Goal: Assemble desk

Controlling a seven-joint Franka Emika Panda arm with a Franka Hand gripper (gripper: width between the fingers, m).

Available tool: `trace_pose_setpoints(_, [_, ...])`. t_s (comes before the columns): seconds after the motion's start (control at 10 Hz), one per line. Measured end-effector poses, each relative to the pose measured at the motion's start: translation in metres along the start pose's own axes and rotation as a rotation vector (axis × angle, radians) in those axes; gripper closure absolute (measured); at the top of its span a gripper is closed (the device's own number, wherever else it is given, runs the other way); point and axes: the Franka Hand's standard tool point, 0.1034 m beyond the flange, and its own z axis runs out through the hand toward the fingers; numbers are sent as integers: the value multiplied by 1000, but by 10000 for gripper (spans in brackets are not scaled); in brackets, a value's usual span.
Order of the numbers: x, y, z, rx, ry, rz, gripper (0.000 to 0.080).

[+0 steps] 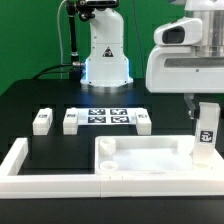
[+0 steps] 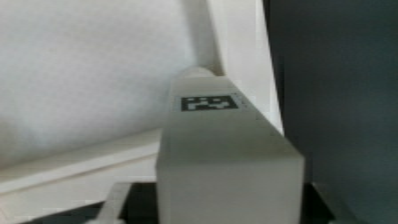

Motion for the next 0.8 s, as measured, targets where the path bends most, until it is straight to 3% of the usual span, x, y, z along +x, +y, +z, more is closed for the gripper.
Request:
trace_pose_setpoints(0.3, [0,1,1,5,-5,333,508])
trace_pose_setpoints(0.5, [0,2,1,36,-35,654,508])
trace_pose_setpoints(0.7, [3,6,2,99,-85,988,508])
trace_pose_setpoints(0.8, [3,8,2,109,-98,1049,508])
